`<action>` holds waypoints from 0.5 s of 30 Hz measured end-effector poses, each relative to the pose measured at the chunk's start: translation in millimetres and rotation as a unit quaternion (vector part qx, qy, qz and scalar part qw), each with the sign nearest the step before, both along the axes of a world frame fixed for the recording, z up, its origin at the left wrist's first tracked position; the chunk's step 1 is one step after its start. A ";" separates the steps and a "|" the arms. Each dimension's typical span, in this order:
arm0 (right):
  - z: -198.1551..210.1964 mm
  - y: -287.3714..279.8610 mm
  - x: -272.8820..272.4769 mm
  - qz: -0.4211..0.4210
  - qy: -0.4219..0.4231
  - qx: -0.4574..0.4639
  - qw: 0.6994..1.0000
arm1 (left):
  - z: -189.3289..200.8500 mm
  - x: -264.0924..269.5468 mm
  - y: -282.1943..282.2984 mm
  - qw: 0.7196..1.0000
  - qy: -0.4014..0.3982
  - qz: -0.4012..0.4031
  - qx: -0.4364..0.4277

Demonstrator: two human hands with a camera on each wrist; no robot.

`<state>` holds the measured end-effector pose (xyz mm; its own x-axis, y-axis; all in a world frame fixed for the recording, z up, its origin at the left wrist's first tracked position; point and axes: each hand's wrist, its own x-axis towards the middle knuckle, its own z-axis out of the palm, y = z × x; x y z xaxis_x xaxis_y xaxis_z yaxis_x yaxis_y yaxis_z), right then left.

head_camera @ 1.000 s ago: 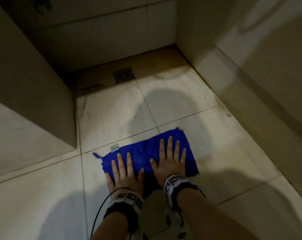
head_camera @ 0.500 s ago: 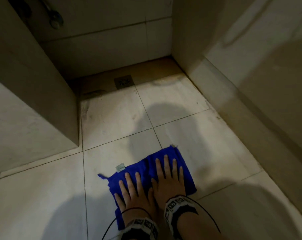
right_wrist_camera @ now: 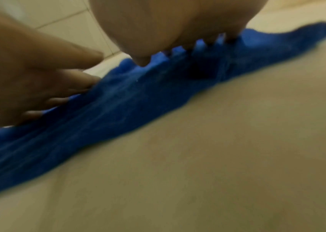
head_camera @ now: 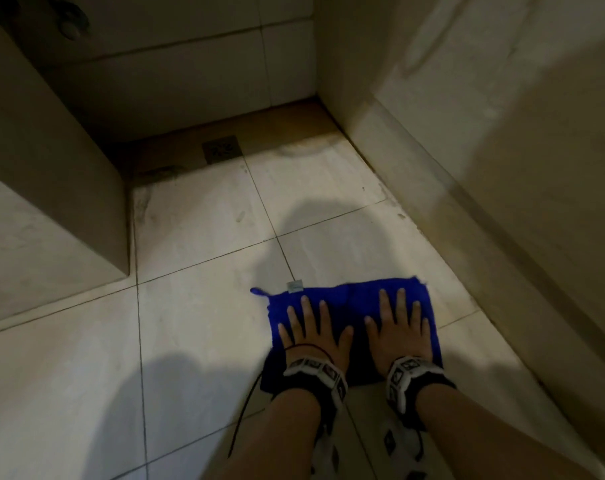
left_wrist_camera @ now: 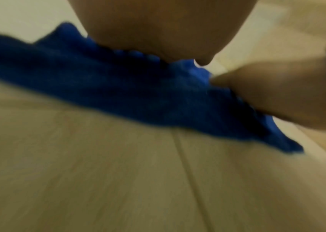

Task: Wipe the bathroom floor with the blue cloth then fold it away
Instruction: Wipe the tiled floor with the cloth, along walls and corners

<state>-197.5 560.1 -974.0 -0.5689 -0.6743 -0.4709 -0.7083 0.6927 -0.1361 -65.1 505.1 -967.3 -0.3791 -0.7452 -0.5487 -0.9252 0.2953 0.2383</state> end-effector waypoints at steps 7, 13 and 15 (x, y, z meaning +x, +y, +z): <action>13.4 -6.6 -6.0 -0.020 -0.006 -0.012 1.000 | -5.0 -9.8 -8.3 0.999 -0.010 -0.024 -0.036; -5.7 -6.9 -3.2 -0.013 -0.001 -0.016 1.000 | -22.8 -16.9 -6.6 0.996 0.000 -0.029 -0.081; -11.9 -5.7 -5.5 -0.011 0.009 -0.041 0.999 | -30.1 -19.6 -9.8 0.994 0.014 -0.026 -0.106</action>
